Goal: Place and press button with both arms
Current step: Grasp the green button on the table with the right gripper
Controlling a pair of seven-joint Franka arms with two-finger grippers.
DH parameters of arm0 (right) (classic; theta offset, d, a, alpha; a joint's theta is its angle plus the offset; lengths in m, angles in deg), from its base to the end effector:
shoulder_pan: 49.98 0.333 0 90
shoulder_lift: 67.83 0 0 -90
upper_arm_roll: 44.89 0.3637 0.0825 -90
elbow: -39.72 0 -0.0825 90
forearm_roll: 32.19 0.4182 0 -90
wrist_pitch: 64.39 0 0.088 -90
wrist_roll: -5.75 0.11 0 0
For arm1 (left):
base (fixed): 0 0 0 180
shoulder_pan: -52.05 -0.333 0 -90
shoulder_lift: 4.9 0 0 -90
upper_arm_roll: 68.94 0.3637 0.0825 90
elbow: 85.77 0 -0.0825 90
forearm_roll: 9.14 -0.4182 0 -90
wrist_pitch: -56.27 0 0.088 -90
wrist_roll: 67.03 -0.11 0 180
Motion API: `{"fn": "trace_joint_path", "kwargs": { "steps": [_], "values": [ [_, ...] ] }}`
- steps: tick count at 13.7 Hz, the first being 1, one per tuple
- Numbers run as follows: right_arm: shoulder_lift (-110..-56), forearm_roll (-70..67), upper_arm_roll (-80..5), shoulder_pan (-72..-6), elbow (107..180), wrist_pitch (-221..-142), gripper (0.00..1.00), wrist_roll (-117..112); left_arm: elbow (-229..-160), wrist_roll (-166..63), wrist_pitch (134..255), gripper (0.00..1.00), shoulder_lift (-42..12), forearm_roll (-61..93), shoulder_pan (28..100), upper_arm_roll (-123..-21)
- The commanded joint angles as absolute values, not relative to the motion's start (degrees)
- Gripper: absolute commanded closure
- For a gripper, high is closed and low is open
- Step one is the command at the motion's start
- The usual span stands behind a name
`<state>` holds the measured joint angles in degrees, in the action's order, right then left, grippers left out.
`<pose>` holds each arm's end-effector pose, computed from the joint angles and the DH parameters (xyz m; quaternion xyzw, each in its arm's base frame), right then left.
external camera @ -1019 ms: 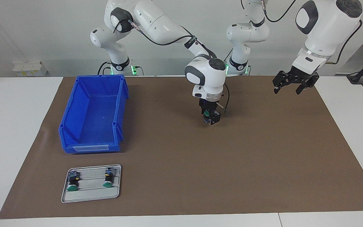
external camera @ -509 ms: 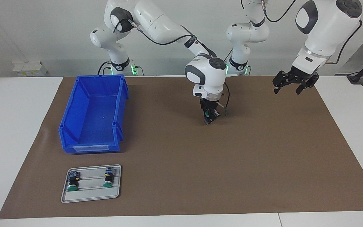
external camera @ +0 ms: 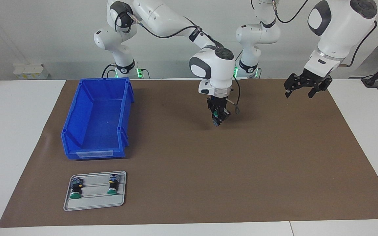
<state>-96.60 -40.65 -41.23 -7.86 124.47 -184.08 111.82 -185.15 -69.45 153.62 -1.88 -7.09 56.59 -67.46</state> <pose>0.5439 0.5355 0.4218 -0.8762 0.4762 -0.0626 0.0404 0.5769 -0.0340 0.6278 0.9987 -0.0457 0.0085 0.0185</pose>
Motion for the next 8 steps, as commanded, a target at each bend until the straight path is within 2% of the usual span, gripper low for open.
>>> {"fn": "trace_joint_path", "kwargs": {
  "steps": [1, 4, 8],
  "values": [
    [-92.0, -40.9, -40.8, -11.2, 126.2, -178.6, 1.0, 102.4, -186.0, -69.1, 153.7, 0.0, -1.0, -7.9, 56.0, -68.0],
    [-88.1, -40.8, -40.8, -15.0, 126.6, -171.1, 1.0, 89.6, -186.0, -69.1, 153.7, 0.0, -1.0, -8.0, 56.0, -68.0],
    [-83.0, -40.8, -40.8, -20.9, 128.7, -165.3, 1.0, 72.6, -186.0, -69.1, 153.7, 0.0, -1.0, -7.9, 56.0, -68.0]
  ]
}}
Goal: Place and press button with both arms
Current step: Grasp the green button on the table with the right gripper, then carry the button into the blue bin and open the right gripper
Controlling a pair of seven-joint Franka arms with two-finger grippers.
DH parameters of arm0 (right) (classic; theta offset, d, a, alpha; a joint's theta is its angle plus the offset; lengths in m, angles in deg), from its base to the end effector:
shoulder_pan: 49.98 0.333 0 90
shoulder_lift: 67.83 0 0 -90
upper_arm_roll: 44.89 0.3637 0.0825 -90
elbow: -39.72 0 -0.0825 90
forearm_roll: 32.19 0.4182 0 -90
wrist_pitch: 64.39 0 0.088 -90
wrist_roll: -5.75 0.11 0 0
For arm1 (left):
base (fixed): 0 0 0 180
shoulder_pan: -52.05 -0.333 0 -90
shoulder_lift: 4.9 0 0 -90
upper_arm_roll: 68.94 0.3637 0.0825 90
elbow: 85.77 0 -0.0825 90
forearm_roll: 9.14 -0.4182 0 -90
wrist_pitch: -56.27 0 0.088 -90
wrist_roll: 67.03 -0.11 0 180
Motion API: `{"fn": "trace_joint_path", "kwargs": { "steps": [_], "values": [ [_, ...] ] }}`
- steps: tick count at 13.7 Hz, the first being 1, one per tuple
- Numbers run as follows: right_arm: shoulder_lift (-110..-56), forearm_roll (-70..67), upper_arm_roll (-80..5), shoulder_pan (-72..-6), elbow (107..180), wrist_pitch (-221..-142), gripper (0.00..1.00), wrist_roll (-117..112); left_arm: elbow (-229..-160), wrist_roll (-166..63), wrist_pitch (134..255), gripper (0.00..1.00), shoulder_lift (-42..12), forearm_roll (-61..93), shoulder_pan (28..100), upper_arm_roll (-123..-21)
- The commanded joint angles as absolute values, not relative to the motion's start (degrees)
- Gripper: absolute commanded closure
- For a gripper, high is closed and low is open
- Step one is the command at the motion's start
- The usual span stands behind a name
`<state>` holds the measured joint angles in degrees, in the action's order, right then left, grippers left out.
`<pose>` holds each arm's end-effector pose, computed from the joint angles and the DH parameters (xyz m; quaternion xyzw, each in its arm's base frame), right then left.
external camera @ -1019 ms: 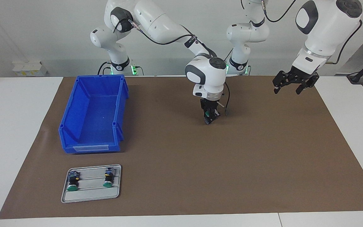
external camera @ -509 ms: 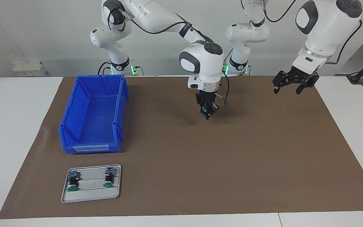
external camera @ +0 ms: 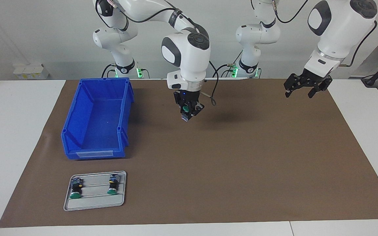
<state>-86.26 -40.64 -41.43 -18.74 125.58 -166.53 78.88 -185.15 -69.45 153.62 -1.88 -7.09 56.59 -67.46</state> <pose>0.5885 0.3846 0.5165 0.9473 -0.3138 0.0394 0.0515 0.5769 -0.0340 0.6278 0.9987 -0.0457 0.0085 0.0185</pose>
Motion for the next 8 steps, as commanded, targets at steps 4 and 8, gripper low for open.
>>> {"fn": "trace_joint_path", "kwargs": {
  "steps": [4, 8],
  "values": [
    [-75.7, -40.3, -40.8, -28.0, 135.7, -165.3, 1.0, 57.2, -186.0, -69.1, 153.7, 0.0, -1.0, -8.0, 56.0, -68.0],
    [-72.4, -37.3, -40.8, -38.7, 140.5, -166.9, 1.0, 37.3, -186.0, -69.1, 153.7, 0.0, -1.0, -8.0, 56.0, -68.0]
  ]
}}
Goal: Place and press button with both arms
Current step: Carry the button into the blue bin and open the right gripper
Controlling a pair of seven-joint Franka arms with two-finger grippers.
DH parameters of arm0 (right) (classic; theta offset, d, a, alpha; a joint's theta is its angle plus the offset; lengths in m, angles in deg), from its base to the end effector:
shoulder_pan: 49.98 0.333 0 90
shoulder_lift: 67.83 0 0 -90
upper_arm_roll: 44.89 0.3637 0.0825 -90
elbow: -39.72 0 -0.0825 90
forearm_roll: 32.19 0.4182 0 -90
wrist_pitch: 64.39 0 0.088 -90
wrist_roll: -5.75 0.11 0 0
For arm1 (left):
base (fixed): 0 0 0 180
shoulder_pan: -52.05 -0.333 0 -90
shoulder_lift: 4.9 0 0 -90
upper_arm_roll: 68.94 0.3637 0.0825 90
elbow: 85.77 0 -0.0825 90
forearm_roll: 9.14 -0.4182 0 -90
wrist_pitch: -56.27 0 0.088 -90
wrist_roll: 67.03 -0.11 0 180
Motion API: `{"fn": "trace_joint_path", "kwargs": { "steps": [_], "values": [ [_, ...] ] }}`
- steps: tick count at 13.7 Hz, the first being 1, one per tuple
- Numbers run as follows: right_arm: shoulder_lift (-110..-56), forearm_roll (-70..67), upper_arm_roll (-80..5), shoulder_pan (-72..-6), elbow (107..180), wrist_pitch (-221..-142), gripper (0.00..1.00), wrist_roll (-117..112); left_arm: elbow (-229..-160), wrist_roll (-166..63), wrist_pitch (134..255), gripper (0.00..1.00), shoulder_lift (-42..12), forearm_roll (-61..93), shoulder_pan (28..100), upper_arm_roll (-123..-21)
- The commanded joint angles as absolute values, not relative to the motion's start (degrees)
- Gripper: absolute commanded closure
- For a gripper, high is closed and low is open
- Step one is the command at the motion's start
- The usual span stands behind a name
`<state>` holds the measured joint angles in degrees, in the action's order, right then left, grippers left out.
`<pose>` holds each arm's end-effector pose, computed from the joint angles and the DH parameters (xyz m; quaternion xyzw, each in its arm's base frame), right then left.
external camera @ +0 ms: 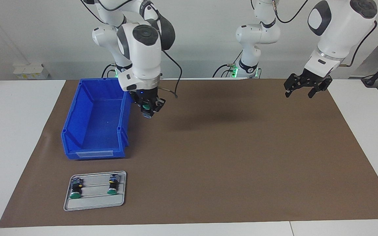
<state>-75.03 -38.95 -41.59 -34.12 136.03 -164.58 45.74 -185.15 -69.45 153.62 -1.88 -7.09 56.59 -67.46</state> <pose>0.6039 0.1963 0.5518 0.9838 -0.1686 0.0017 0.0613 0.5769 -0.0340 0.6278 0.9987 -0.0457 0.0085 0.0185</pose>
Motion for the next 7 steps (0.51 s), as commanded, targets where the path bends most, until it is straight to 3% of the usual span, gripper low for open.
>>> {"fn": "trace_joint_path", "kwargs": {
  "steps": [1, 7],
  "values": [
    [-72.4, -36.2, -40.8, -41.2, 141.1, -167.0, 1.0, 32.5, -186.0, -69.1, 153.7, 0.0, -1.0, -8.0, 56.0, -68.0],
    [-72.1, -34.7, -40.8, -52.4, 150.2, -181.5, 1.0, 10.3, -186.0, -69.1, 153.7, 0.0, -1.0, -8.0, 56.0, -68.0]
  ]
}}
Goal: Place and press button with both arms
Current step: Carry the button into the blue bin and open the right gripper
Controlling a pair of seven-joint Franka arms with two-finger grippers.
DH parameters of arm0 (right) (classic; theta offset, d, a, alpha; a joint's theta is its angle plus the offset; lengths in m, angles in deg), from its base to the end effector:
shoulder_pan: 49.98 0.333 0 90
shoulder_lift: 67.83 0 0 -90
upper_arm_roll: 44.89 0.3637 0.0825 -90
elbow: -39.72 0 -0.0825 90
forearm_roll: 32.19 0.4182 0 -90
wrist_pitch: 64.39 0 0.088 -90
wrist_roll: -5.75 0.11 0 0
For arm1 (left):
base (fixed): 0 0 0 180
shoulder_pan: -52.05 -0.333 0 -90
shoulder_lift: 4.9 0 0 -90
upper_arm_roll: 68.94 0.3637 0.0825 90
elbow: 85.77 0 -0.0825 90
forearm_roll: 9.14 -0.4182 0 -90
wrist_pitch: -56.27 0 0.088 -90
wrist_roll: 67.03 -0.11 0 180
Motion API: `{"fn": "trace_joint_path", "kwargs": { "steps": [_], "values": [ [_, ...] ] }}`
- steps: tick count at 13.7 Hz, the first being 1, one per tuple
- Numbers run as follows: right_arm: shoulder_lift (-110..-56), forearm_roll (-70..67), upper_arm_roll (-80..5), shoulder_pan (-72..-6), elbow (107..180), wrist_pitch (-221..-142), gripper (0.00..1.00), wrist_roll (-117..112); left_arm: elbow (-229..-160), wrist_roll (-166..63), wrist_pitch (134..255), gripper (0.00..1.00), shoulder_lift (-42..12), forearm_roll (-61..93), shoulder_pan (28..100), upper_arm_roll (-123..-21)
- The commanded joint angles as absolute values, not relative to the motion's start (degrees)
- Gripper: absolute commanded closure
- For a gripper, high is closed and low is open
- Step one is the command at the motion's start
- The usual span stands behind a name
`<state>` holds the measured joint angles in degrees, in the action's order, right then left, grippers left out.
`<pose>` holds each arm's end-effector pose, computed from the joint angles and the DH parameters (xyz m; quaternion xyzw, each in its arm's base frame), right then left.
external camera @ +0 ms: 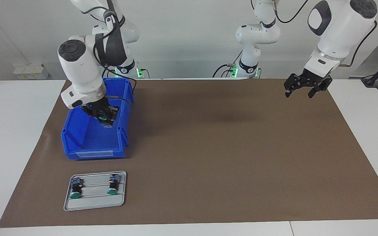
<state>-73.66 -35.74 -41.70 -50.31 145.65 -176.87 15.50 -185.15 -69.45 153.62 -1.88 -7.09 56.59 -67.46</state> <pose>0.6269 0.0260 0.4993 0.9985 -0.0486 0.0092 0.0250 0.5769 -0.0340 0.6278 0.9987 -0.0457 0.0085 0.0185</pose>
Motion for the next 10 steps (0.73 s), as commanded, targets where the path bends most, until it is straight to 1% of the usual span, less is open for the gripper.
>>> {"fn": "trace_joint_path", "kwargs": {
  "steps": [1, 3, 6, 10],
  "values": [
    [-72.7, -34.7, -40.8, -52.9, 152.0, -184.3, 1.0, 9.5, -186.0, -69.1, 153.7, 0.0, -1.0, -7.9, 56.0, -68.0],
    [-74.2, -34.7, -40.8, -53.8, 153.8, -188.8, 1.0, 8.1, -186.0, -69.1, 153.7, 0.0, -1.0, -8.0, 56.0, -68.0],
    [-77.6, -34.7, -40.8, -56.2, 154.2, -191.7, 1.0, 4.6, -186.0, -69.1, 153.7, 0.0, -1.0, -7.9, 56.0, -68.0],
    [-80.7, -32.6, -40.8, -56.9, 154.9, -194.5, 1.0, 0.0, -186.0, -69.1, 153.7, 0.0, -1.0, -8.0, 56.0, -68.0]
  ]
}}
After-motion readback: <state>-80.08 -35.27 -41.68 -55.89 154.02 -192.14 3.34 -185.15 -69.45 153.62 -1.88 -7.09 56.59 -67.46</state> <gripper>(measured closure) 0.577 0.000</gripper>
